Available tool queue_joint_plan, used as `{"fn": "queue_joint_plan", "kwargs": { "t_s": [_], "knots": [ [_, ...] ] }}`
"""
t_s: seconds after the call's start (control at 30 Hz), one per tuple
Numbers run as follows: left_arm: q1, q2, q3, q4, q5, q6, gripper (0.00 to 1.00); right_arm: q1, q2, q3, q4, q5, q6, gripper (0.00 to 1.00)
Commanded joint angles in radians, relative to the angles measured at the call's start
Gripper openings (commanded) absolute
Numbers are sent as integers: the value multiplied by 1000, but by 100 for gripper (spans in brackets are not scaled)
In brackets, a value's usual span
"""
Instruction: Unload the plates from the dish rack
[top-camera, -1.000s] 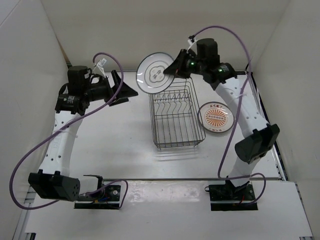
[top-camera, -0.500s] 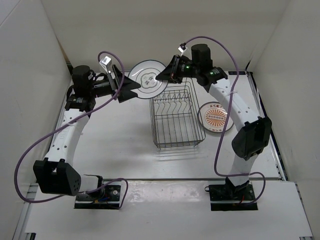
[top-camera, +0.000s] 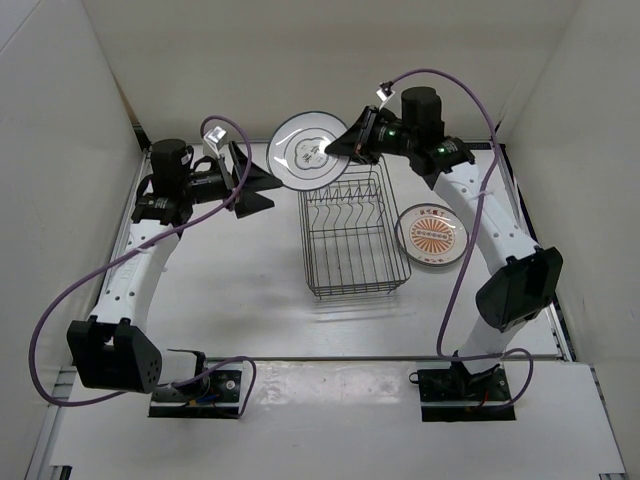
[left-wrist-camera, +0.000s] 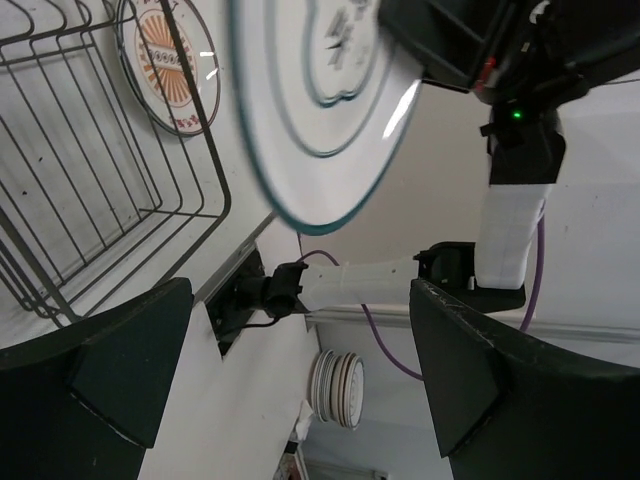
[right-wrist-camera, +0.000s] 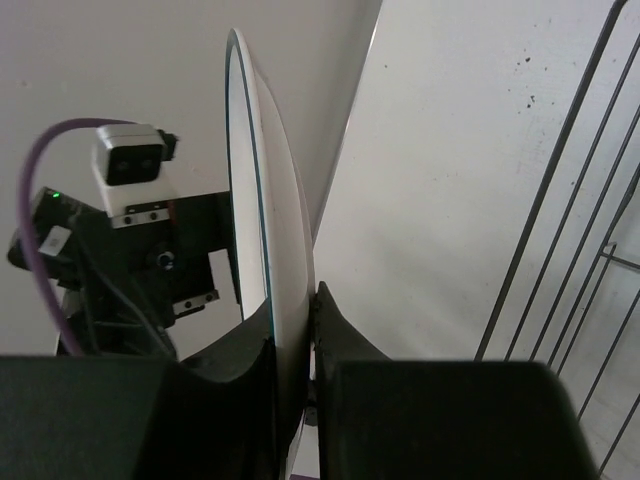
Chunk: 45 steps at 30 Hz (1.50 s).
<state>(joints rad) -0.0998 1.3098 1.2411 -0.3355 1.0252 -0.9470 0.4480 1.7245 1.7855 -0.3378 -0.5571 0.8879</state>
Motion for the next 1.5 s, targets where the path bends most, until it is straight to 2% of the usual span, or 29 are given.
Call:
{"fn": "queue_joint_plan", "kwargs": {
  "t_s": [0.0, 0.13, 0.37, 0.4, 0.43, 0.47, 0.53, 0.57, 0.63, 0.67, 0.7, 0.77, 0.8, 0.83, 0.87, 0.9, 0.97, 1.07, 1.13, 1.2, 1.33, 1.47],
  "knots": [
    [0, -41, -6, -36, -14, 30, 100, -9, -65, 15, 71, -10, 13, 0],
    [0, -38, -19, -45, -33, 30, 100, 11, -33, 41, 82, -117, 46, 0],
    [0, -8, 3, -27, -62, 30, 100, 47, -43, -34, 77, -184, 65, 0],
    [2, -3, 3, -28, -65, 28, 95, 44, -42, -19, 76, -199, 60, 0],
    [0, 0, 6, -31, -76, 28, 88, 47, -36, -9, 68, -211, 53, 0],
    [2, 12, 9, -40, -82, 36, 67, 47, -25, 1, 39, -224, 48, 0],
    [0, 29, 15, -65, -108, 45, 41, 47, -11, 29, 13, -262, 48, 0],
    [3, 37, 33, -85, -112, 57, 22, 46, -9, 28, 11, -271, 52, 0],
    [0, 68, 66, -134, -148, 83, 5, 40, -2, 15, 8, -323, 72, 0],
    [0, 74, 92, -179, -157, 109, 0, 40, 3, 14, 2, -331, 75, 12],
    [0, 97, 136, -245, -192, 150, 0, 29, -5, 8, -38, -336, 74, 39],
    [2, 115, 170, -298, -224, 199, 0, 14, -20, 5, -87, -288, 21, 66],
    [0, 144, 210, -347, -262, 218, 0, -1, -57, 15, -227, -262, -6, 76],
    [2, 155, 230, -396, -283, 234, 0, -23, -72, 29, -284, -183, -73, 86],
    [11, 167, 250, -419, -331, 256, 0, -38, -101, 40, -343, -87, -142, 90],
    [41, 207, 279, -430, -330, 248, 0, -69, -124, 75, -539, -40, -171, 90],
    [124, 242, 259, -396, -289, 176, 0, -113, -154, 84, -675, 153, -275, 90],
    [260, 293, 248, -341, -280, 117, 0, -176, -177, 80, -759, 250, -377, 90],
    [285, 342, 276, -368, -313, 189, 0, -204, -149, 110, -814, 284, -417, 90],
    [288, 376, 300, -457, -341, 290, 0, -227, -108, 152, -848, 310, -451, 90],
    [246, 443, 164, -430, -402, 341, 0, -256, -16, 212, -908, 298, -575, 89],
    [161, 555, 198, -527, -505, 404, 0, -322, 55, 216, -918, 238, -543, 87]
  ]
}}
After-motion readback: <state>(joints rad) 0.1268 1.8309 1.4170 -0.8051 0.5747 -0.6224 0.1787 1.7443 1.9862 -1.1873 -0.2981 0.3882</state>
